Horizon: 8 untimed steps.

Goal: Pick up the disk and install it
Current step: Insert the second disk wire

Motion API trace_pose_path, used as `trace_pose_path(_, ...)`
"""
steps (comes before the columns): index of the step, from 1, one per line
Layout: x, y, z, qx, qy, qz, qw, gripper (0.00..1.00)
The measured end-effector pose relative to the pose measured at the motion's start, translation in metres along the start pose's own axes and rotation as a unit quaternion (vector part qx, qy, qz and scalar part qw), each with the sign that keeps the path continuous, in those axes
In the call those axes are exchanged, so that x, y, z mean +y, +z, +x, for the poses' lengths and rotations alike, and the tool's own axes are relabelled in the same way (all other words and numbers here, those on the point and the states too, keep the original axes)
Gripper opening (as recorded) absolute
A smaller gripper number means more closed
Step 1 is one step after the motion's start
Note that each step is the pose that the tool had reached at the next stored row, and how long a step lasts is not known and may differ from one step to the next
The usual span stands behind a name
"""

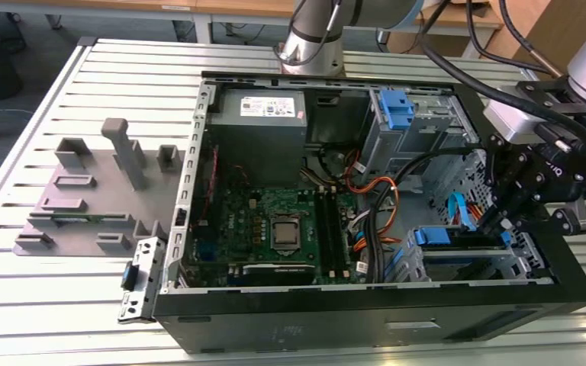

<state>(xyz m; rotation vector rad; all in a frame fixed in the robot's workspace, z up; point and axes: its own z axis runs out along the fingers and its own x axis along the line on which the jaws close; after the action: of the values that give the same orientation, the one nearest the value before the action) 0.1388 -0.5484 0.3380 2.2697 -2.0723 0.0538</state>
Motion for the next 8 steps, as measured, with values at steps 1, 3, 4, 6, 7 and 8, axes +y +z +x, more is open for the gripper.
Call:
trace_pose_path(1,0.0000,0.0001,0.0000,0.0000,0.001,-0.0001,1.0000,0.16)
trace_pose_path(3,0.0000,0.0004,-0.0010,-0.0002,0.007,-0.0005,1.0000,0.16)
trace_pose_path(4,-0.0001,0.0005,-0.0015,-0.0002,0.009,-0.0006,1.0000,0.16)
trace_pose_path(6,-0.0002,0.0009,-0.0022,-0.0005,0.013,-0.0010,0.9999,0.16)
trace_pose_path(7,-0.0002,0.0010,-0.0022,-0.0005,0.016,-0.0011,0.9999,0.16)
trace_pose_path(8,-0.0002,0.0010,-0.0022,-0.0005,0.018,-0.0013,0.9998,0.16)
